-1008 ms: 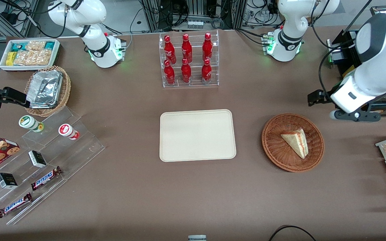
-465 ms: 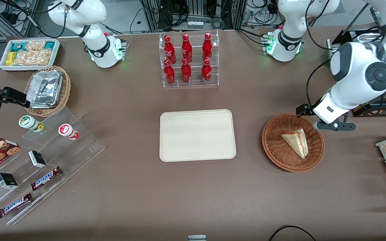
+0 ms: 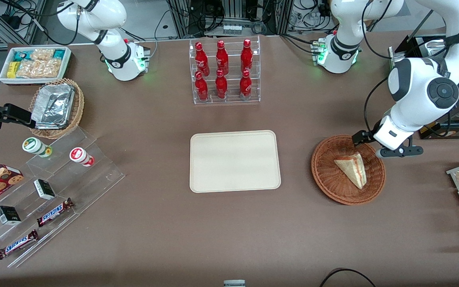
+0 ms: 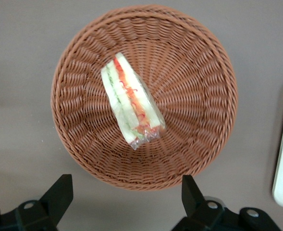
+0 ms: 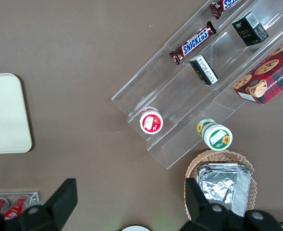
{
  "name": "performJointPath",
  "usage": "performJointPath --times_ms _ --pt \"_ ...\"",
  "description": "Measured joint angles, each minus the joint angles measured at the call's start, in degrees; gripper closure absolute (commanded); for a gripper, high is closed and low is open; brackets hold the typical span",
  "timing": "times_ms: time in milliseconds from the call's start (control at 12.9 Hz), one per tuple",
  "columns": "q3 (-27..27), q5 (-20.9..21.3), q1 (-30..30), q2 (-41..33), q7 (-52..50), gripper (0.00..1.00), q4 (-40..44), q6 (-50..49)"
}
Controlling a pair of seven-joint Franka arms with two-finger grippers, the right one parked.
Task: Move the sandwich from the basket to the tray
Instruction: 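Move the left gripper over the wrapped sandwich in the wicker basket, then lower the open left gripper around the sandwich's upright edge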
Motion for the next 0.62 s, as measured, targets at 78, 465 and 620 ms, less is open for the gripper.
performJointPath --times_ms 78,465,620 --pt "0.00 0.11 0.00 0.02 -2.88 0.00 -0.17 0.23" --pt "-0.04 0.38 -0.05 0.22 -25.86 0.00 -1.68 5.12" --pt "-0.04 0.40 -0.06 1.09 -32.44 0.00 -2.32 6.34"
